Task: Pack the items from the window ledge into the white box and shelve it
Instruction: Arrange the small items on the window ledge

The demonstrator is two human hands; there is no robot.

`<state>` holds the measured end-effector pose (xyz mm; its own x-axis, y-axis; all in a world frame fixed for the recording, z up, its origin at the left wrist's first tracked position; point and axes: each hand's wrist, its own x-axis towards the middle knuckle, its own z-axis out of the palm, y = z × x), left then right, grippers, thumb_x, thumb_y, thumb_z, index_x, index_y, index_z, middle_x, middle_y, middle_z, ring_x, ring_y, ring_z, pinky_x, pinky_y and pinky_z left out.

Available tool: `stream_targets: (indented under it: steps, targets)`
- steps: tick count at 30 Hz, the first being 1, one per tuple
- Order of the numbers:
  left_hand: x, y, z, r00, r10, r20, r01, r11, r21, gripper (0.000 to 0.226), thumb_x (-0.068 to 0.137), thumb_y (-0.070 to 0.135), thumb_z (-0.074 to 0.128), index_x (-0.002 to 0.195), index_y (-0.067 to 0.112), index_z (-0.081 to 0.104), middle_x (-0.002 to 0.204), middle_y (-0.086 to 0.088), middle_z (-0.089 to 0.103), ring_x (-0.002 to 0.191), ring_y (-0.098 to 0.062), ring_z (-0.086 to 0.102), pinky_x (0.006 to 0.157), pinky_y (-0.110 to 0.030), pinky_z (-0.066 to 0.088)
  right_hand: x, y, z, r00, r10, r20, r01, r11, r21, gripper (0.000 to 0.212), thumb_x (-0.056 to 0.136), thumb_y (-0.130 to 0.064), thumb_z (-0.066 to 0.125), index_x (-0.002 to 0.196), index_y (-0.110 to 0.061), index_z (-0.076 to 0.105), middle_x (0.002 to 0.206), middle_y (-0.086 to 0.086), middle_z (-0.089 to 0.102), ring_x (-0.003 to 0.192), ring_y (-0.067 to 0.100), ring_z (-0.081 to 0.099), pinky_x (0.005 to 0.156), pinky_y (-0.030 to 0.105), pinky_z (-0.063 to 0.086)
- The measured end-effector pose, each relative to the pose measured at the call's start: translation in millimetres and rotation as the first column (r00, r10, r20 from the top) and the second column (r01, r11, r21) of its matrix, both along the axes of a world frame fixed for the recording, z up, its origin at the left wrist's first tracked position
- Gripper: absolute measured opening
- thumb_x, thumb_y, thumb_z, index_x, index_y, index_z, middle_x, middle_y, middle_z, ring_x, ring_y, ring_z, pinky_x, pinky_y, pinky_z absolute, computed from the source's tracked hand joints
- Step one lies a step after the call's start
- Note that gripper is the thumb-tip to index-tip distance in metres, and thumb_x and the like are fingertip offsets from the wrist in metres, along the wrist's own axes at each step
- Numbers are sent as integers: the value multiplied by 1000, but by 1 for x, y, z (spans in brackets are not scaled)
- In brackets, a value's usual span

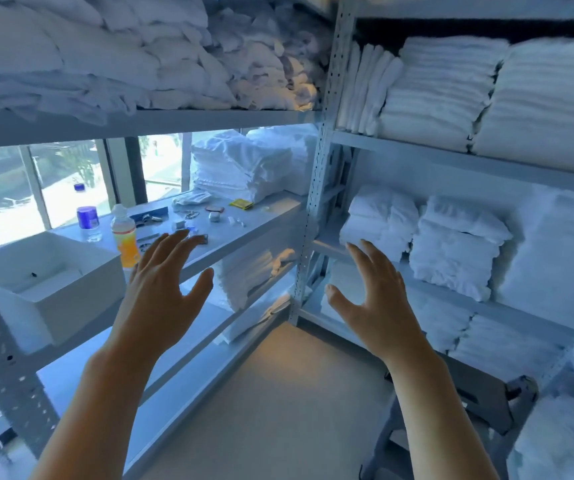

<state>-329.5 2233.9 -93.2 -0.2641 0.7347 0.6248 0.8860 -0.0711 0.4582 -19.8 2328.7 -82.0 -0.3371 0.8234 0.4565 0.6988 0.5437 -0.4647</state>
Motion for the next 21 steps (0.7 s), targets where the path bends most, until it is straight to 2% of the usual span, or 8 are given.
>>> stream_targets:
  steps: [3,6,10,16,21]
  targets:
    - [-18,43,-3,999,-38,22,38,999,-2,51,96,38,61,144,25,53,155,-2,48,148,-26,37,119,-55,33,-16,26,0,1000,-28,-13,28,999,-15,74,89,-71,44,155,-49,20,170,-19,10,158,12,8,126,56,20]
    - [-44,84,-6,996,-84,29,85,996,-19,51,98,42,58,146,26,52,157,0,46,149,-25,37,120,-56,32,-40,52,0,998,-62,-7,62,997,-38,78,89,-72,43,158,-44,20,171,-16,9,159,13,8,127,56,19]
    - [-82,133,1,990,-136,25,137,990,-26,57,93,50,51,145,25,53,154,-2,50,145,-26,40,119,-54,34,-75,89,7,994,-106,-21,105,992,-68,77,94,-65,50,161,-42,19,171,-17,9,158,11,6,127,55,18]
    - [-139,186,4,986,-166,-6,166,986,19,54,93,51,50,144,31,51,152,5,50,143,-19,41,116,-36,29,-130,133,6,993,-109,-55,105,992,-69,78,90,-71,45,159,-46,19,169,-22,9,157,7,6,128,54,17]
    - [-171,210,-12,991,-132,30,133,990,-36,58,93,57,44,146,32,49,155,3,47,147,-22,38,119,-52,34,-168,169,-1,996,-67,-61,61,994,-85,78,90,-70,46,159,-46,20,169,-23,10,157,5,6,127,55,18]
